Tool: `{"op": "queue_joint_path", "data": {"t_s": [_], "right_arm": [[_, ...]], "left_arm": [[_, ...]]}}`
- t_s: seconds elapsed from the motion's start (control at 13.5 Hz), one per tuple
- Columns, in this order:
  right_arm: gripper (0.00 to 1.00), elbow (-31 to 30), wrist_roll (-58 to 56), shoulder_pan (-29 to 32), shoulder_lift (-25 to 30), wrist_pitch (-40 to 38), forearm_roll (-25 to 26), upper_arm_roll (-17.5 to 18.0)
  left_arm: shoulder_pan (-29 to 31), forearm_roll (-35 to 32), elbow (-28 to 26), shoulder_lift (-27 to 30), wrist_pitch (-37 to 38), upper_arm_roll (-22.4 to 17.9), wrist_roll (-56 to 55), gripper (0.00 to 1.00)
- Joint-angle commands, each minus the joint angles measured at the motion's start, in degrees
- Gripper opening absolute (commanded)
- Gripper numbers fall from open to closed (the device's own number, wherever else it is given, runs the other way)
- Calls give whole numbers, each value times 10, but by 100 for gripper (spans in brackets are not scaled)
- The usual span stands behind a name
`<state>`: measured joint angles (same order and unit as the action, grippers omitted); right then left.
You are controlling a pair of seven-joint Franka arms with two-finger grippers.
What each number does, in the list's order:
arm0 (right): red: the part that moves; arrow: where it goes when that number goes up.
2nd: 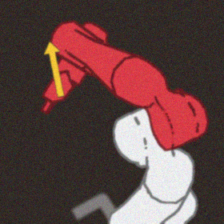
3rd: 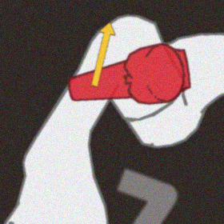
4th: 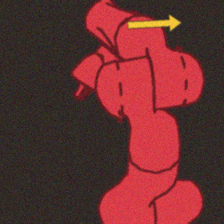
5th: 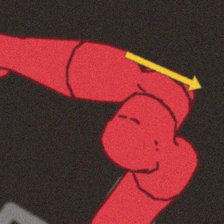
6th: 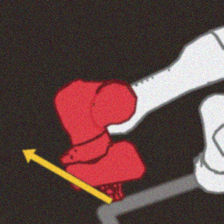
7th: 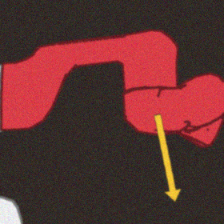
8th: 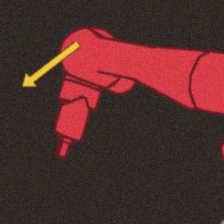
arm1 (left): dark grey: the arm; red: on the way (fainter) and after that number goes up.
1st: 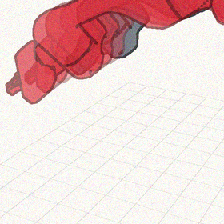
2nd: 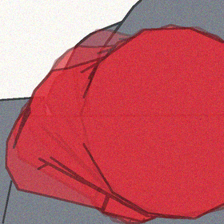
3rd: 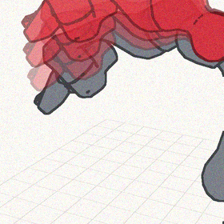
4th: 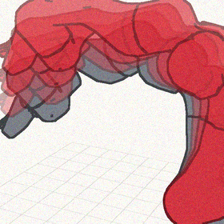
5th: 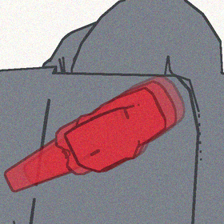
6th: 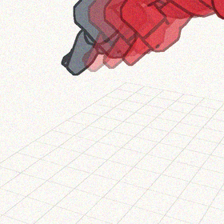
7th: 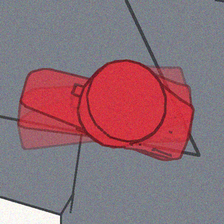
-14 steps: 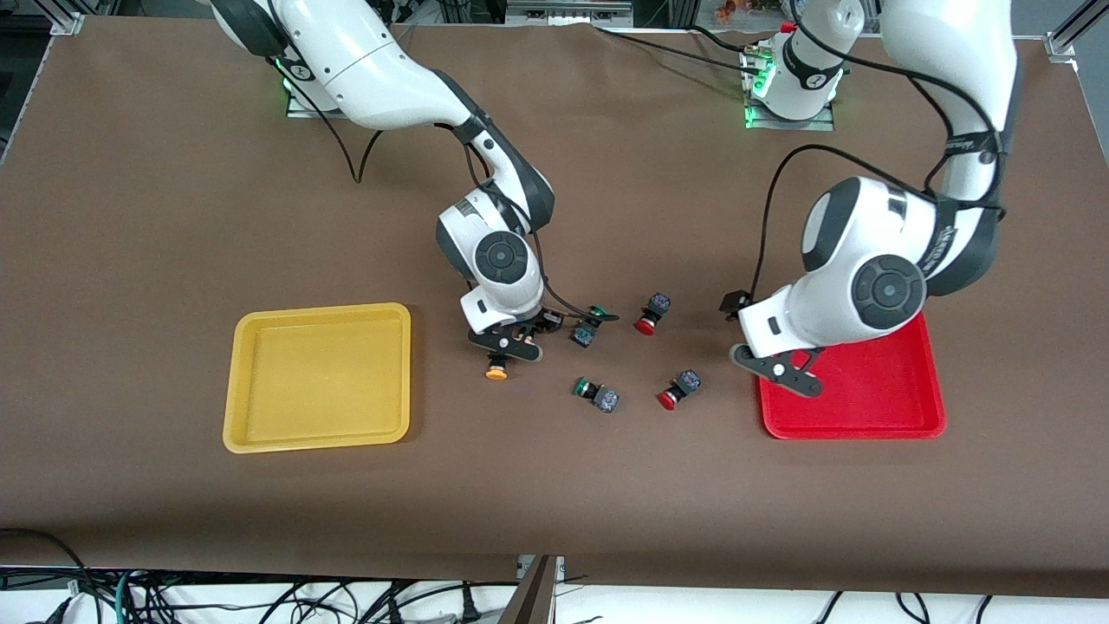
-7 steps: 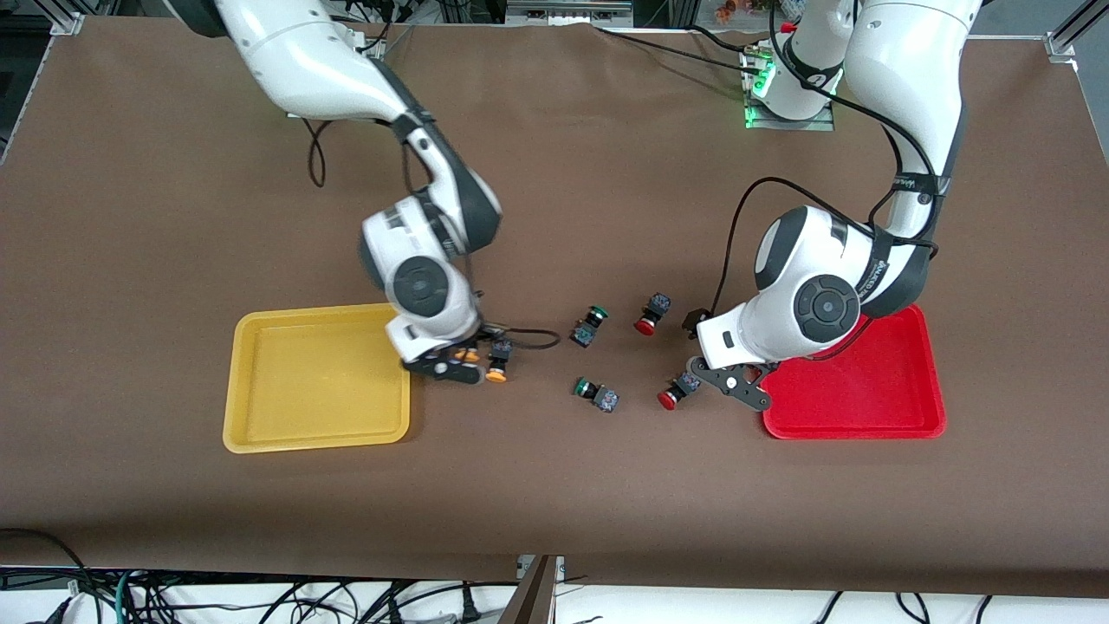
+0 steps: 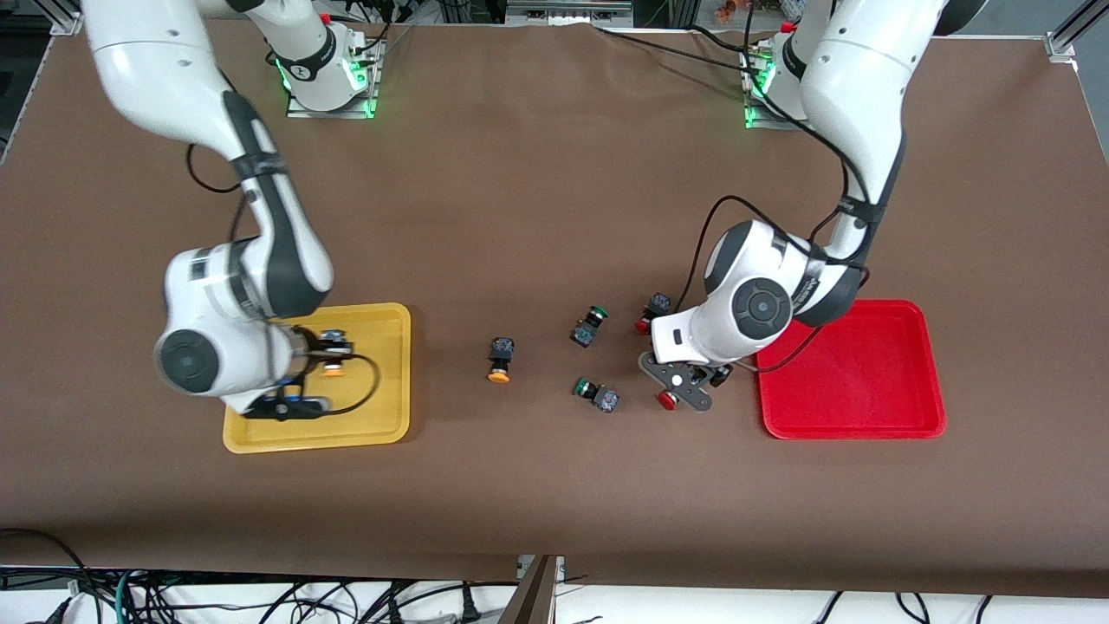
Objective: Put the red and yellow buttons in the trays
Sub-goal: 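Place the yellow button in the tray while the left gripper grasps the button, then grasp the second yellow button with the right gripper while the left gripper carries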
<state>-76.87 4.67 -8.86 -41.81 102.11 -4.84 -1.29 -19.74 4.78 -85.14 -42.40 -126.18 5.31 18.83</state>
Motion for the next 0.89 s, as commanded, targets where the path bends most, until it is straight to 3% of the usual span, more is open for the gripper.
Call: {"op": "queue_joint_path", "data": {"t_s": [0.0, 0.22, 0.37, 0.44, 0.52, 0.74, 0.81], "right_arm": [[0, -6, -53, 44, -18, 0, -4, 8], [0, -7, -77, 74, -34, 12, 10, 7], [0, -6, -82, 95, -53, 31, 12, 7], [31, -6, -82, 97, -58, 37, 11, 7], [99, -3, -81, 97, -56, 32, 8, 8], [100, 24, -75, 65, -41, -20, 4, 24], [100, 36, -64, 44, -39, -36, 6, 23]], "left_arm": [[-3, 1, 17, -22, -21, -5, 73, 100], [2, -100, 22, -21, -23, -5, 93, 100], [-3, -113, 16, -29, -56, -6, 92, 100], [0, -114, 15, -37, -70, -6, 96, 100], [4, -113, 16, -58, -90, -5, 97, 100], [4, -112, 10, -64, -101, -5, 96, 98], [5, -110, 9, -61, -98, -5, 96, 56]]}}
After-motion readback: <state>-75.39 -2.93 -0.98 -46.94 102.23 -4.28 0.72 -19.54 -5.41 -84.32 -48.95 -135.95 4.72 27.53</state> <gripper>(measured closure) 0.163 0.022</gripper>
